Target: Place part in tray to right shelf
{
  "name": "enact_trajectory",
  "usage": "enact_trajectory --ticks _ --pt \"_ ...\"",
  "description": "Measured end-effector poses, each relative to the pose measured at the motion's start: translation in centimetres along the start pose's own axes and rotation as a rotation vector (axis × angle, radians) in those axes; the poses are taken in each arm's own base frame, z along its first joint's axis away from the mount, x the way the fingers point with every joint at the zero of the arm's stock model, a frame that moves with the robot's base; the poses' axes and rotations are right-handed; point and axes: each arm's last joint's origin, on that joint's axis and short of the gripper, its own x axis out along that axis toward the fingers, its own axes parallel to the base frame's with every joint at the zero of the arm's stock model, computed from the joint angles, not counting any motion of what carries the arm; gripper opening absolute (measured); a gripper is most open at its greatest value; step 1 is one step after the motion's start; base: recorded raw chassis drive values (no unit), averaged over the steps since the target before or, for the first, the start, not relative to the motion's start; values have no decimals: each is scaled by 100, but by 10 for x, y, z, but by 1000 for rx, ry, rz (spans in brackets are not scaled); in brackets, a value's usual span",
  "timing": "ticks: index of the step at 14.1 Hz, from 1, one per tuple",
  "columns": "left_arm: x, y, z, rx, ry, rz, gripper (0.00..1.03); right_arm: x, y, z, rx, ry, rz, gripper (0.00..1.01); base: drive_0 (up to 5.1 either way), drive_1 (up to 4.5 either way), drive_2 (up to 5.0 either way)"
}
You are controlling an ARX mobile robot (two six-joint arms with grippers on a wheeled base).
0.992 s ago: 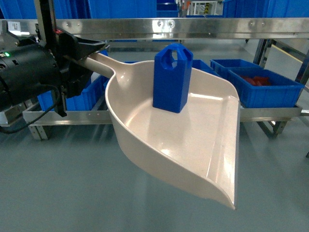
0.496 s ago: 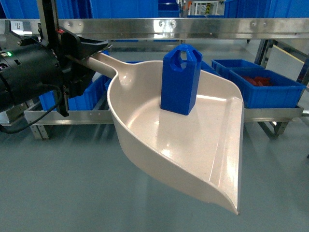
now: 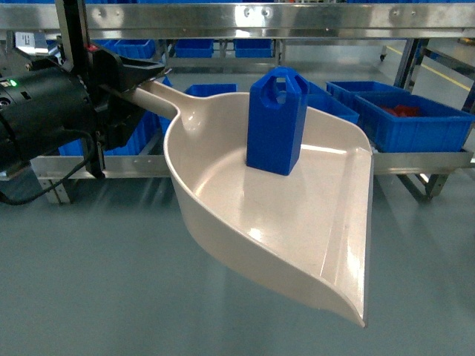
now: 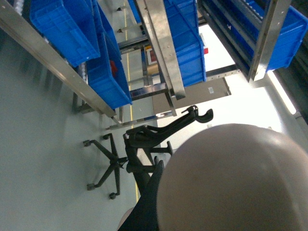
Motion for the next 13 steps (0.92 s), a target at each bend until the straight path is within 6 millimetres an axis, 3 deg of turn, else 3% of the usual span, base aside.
enact_trajectory --ticks 13 --pt "0 0 0 0 0 1 14 0 0 0 6 0 0 98 0 0 0"
